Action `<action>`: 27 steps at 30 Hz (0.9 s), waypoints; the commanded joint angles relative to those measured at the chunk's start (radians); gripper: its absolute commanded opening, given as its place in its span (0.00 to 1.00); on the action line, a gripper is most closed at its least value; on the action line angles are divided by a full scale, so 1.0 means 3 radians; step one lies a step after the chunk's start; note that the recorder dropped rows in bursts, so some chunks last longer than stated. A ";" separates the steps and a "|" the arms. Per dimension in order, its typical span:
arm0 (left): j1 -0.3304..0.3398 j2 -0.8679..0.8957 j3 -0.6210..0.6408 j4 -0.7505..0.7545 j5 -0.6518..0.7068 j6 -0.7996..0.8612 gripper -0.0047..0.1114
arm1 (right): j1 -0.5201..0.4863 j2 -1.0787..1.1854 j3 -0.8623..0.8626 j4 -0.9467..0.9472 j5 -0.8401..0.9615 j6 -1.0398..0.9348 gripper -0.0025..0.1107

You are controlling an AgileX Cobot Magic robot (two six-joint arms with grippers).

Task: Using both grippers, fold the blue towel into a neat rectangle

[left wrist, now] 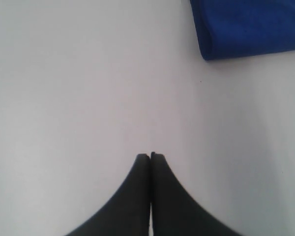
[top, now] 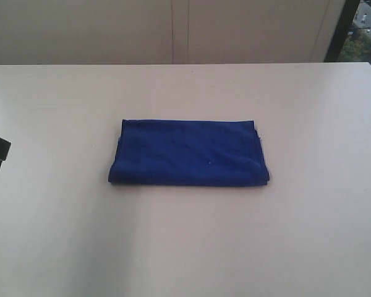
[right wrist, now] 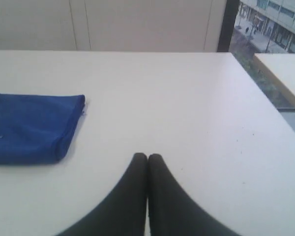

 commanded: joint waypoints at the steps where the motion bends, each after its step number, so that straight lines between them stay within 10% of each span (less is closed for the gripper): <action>1: 0.0007 -0.0025 0.0033 -0.0040 0.0028 -0.0009 0.04 | -0.0029 -0.0018 0.0167 0.0000 -0.0052 -0.0028 0.02; 27: 0.0007 -0.0025 0.0033 -0.0040 0.0028 -0.0009 0.04 | -0.0029 -0.0018 0.0286 0.0000 -0.0184 -0.0028 0.02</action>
